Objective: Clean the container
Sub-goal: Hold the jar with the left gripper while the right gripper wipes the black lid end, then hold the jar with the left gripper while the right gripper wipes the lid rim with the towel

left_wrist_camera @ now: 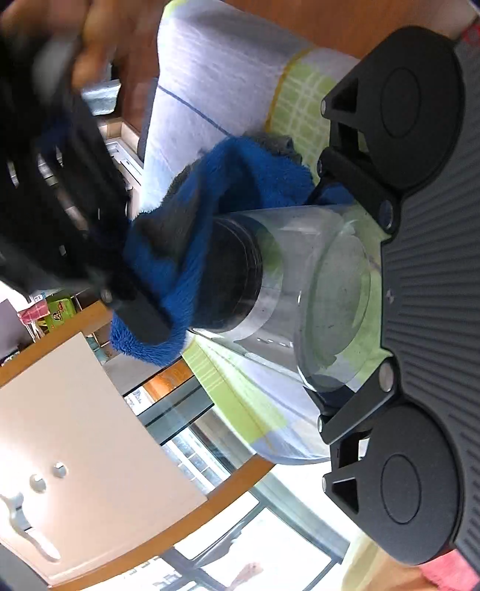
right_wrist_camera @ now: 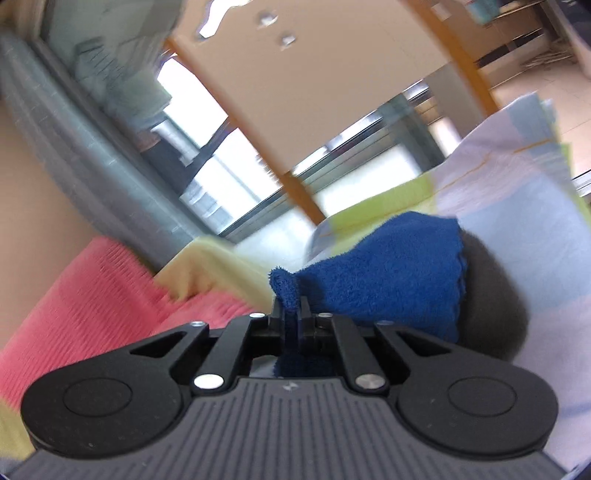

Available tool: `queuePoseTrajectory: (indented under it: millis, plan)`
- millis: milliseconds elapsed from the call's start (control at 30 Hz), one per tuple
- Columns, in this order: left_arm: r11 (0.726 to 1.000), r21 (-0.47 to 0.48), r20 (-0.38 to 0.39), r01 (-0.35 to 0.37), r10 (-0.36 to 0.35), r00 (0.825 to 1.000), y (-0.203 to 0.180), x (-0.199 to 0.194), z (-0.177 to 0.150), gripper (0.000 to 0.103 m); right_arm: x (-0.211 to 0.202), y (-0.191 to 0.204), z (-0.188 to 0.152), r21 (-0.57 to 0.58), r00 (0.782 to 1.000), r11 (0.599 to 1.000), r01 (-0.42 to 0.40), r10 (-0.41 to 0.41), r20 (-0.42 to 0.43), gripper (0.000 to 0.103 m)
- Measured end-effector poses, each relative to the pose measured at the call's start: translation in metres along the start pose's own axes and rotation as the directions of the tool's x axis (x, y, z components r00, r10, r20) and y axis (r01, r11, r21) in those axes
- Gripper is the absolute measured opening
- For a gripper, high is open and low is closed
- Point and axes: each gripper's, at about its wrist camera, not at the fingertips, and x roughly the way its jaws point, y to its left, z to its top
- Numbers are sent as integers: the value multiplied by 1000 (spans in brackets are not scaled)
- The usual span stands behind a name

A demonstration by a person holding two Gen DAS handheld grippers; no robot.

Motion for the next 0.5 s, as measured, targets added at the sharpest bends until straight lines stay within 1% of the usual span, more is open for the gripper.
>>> queuePoseTrajectory:
  millis: [100,167,267,400,500]
  plan:
    - [998,40,6,-39,39,999,-6,0,-1,89,5,9,-19,14,995,997,-79,79,-52,6]
    - [998,41,7,-40,39,999,-6,0,-2,88,11,10,-23,26,992,994,-105,106,-61,5]
    - [999,34,3,-36,36,999,-5,2,-2,88,24,4,-19,57,988,989,-135,139,-72,0]
    - [1000,3,-11,-19,19,1000,0,6,-2,88,42,5,-13,33,984,988,-148,151,-96,0]
    - [1000,-11,-16,-12,11,1000,3,8,-3,88,47,1,-8,41,989,991,-126,129,-73,0]
